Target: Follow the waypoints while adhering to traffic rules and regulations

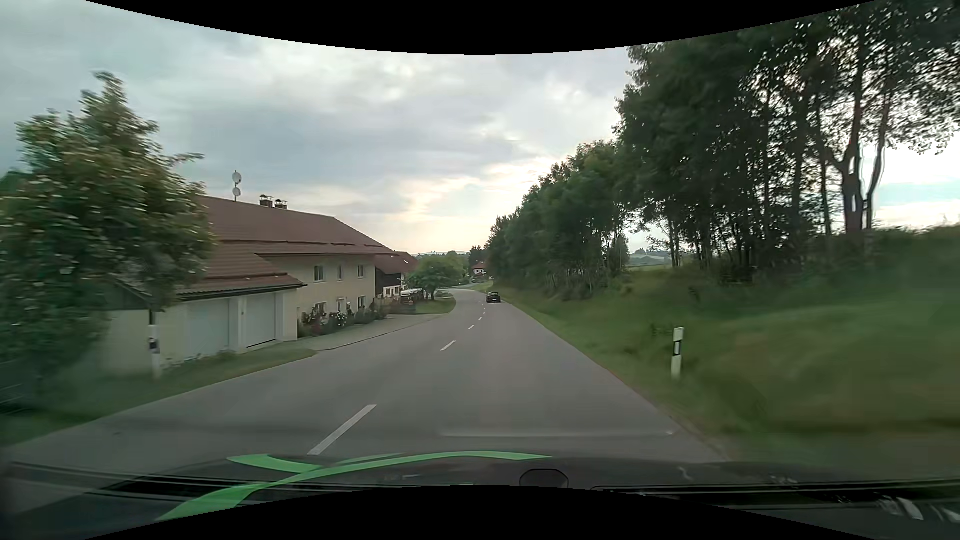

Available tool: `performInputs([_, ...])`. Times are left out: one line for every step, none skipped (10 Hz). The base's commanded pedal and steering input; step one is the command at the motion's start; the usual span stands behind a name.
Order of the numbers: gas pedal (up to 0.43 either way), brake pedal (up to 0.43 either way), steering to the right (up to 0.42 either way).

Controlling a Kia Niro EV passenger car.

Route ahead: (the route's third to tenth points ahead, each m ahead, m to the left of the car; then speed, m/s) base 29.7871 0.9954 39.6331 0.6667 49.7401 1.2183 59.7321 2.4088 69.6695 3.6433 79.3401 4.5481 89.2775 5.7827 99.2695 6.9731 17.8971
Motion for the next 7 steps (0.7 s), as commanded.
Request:
performInputs([0.0,0.226,0.002])
performInputs([0.0,0.232,0.002])
performInputs([0.0,0.226,0.001])
performInputs([0.0,0.232,0.001])
performInputs([0.0,0.226,0.0])
performInputs([0.0,0.201,0.0])
performInputs([0.0,0.183,0.0])
